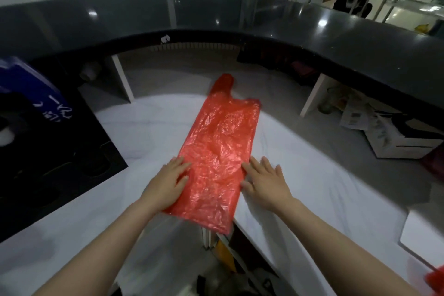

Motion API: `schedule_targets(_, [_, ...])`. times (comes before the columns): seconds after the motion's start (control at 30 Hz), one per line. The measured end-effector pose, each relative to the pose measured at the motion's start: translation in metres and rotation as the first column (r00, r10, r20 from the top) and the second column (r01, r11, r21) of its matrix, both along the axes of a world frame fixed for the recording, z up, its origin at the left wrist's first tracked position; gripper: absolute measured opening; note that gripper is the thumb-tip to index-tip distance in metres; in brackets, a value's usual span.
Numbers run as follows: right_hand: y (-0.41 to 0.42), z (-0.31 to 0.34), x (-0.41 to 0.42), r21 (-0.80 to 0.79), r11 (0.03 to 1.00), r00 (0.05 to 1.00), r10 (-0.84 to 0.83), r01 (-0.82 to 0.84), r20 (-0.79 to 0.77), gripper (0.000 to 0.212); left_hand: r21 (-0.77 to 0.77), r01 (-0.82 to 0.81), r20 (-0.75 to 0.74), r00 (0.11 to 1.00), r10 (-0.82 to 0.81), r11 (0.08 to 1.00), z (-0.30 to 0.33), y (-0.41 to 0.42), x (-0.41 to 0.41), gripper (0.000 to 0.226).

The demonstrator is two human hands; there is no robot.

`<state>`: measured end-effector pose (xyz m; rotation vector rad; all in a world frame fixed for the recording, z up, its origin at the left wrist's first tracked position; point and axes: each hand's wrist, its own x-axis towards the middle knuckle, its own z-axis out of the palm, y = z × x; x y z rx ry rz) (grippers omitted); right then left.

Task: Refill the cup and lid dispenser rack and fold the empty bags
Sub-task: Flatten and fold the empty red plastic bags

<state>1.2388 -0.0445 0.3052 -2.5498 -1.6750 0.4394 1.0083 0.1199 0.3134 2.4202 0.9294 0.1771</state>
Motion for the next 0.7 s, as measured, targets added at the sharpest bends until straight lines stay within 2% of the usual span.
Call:
schedule_targets(0.1, [0.006, 0.003, -0.001, 0.044, 0.997, 0.998, -0.059, 0.059, 0.006, 0.070, 0.057, 0.116, -0.204, 0.974, -0.103, 0.992, -0.012, -0.002, -0.012, 0.057])
schedule_targets(0.17, [0.008, 0.004, -0.010, 0.070, 0.997, 0.999, 0.043, -0.041, -0.027, 0.072, 0.116, 0.144, -0.298, 0.949, -0.104, 0.983, -0.018, -0.006, -0.013, 0.063])
schedule_targets(0.27, [0.006, -0.001, -0.021, 0.029, 0.982, 0.982, 0.189, -0.188, -0.029, 0.074, 0.157, 0.117, -0.358, 0.932, -0.054, 0.981, -0.023, -0.015, -0.007, 0.068])
schedule_targets(0.37, [0.002, -0.007, -0.019, -0.033, 0.988, 0.988, 0.149, -0.148, 0.029, 0.075, 0.167, 0.099, -0.384, 0.923, -0.028, 0.981, -0.022, -0.018, -0.003, 0.072])
schedule_targets(0.43, [0.000, -0.007, -0.014, 0.011, 0.999, 0.998, 0.044, -0.044, 0.054, 0.070, 0.155, 0.122, -0.367, 0.928, -0.057, 0.980, -0.020, -0.017, -0.006, 0.078])
schedule_targets(0.5, [-0.005, -0.006, -0.009, 0.092, 0.996, 0.998, -0.013, 0.007, 0.065, 0.064, 0.134, 0.166, -0.289, 0.949, -0.122, 0.977, -0.019, -0.016, -0.014, 0.080])
schedule_targets(0.6, [-0.019, -0.003, -0.007, 0.175, 0.979, 0.995, 0.102, -0.102, 0.009, 0.065, 0.157, 0.318, -0.210, 0.936, -0.283, 0.935, -0.018, -0.017, -0.023, 0.088])
schedule_targets(0.7, [-0.032, 0.000, -0.013, 0.165, 0.956, 0.964, 0.258, -0.243, -0.071, 0.082, 0.215, 0.454, -0.286, 0.876, -0.389, 0.865, -0.022, -0.020, -0.024, 0.090])
